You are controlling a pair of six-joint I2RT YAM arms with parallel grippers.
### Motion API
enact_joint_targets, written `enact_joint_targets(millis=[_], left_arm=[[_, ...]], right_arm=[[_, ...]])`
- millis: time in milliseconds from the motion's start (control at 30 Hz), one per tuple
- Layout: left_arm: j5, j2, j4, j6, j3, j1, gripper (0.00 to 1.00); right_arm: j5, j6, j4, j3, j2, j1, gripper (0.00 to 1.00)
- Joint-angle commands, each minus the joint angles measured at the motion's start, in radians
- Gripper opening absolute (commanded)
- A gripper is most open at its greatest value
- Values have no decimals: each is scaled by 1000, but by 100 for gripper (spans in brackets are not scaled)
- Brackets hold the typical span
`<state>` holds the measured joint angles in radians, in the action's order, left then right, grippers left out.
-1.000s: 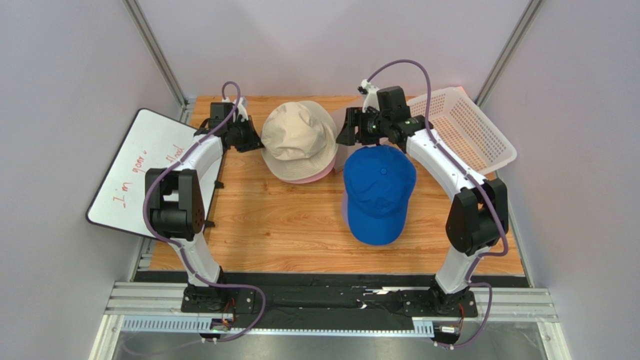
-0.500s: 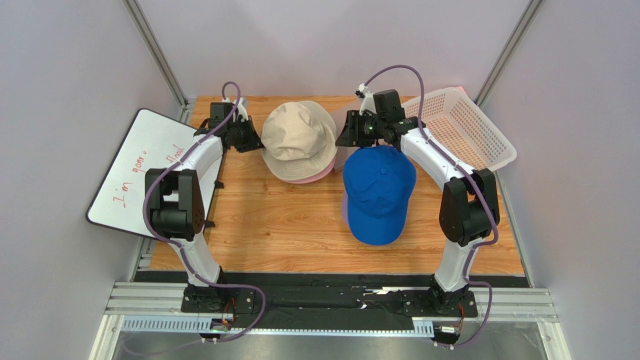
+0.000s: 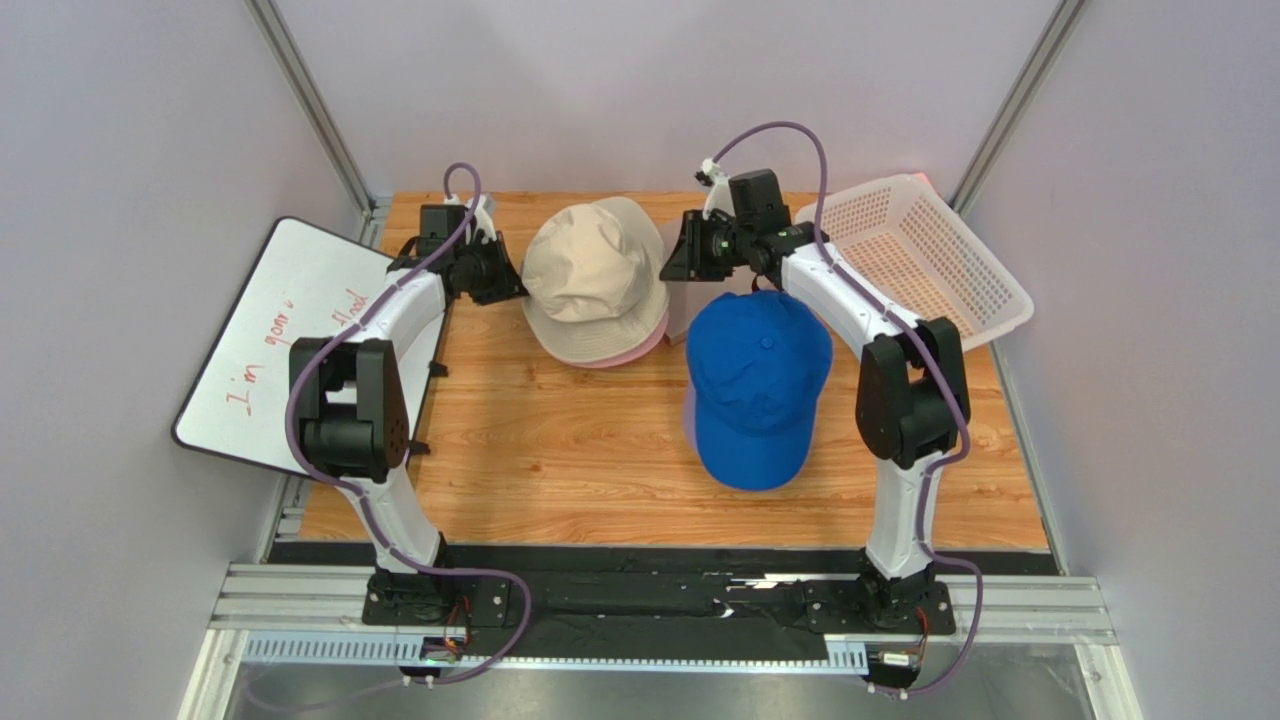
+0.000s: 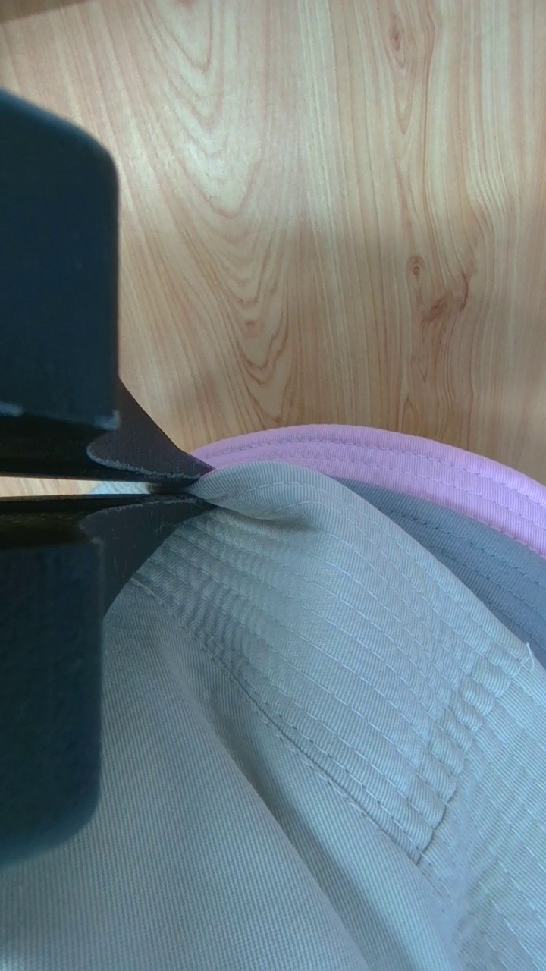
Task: Stack the hats
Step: Reset both arms
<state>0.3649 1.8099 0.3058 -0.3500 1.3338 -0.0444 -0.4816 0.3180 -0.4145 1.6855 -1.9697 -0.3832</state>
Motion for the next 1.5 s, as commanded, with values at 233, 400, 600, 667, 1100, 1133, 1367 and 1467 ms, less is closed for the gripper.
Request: enact_joint_targets(millis=[233,400,600,667,1100,1133,1367,1467], left_arm=[[-15,-23,23,37,-1,9,0],[11,-38,-4,28,-13,5,0],[-44,-125,-13,-7,-47,11,13],[-84,-156,-10,-38,-68,21,39],[-156,-409,50,-89,-179,159,90],[-162,-428,59,-84,-183,159,90],[-256,-696,144,-37,-189,141,90],[-245,-814,202,0,-176,123,90]], right_arm=[[20,4,-21,117,-130,-29,24],[9,12,-13,140,-130,-42,26],[35,-2,-27,94,-66,-37,55],[38,-2,-29,57,-21,-22,64],[90,-36,-59,-159,282,179,85],[100,-40,-66,-173,304,205,86],[250,-59,-69,-395,618,313,86],[392,-68,-76,-501,813,337,86]])
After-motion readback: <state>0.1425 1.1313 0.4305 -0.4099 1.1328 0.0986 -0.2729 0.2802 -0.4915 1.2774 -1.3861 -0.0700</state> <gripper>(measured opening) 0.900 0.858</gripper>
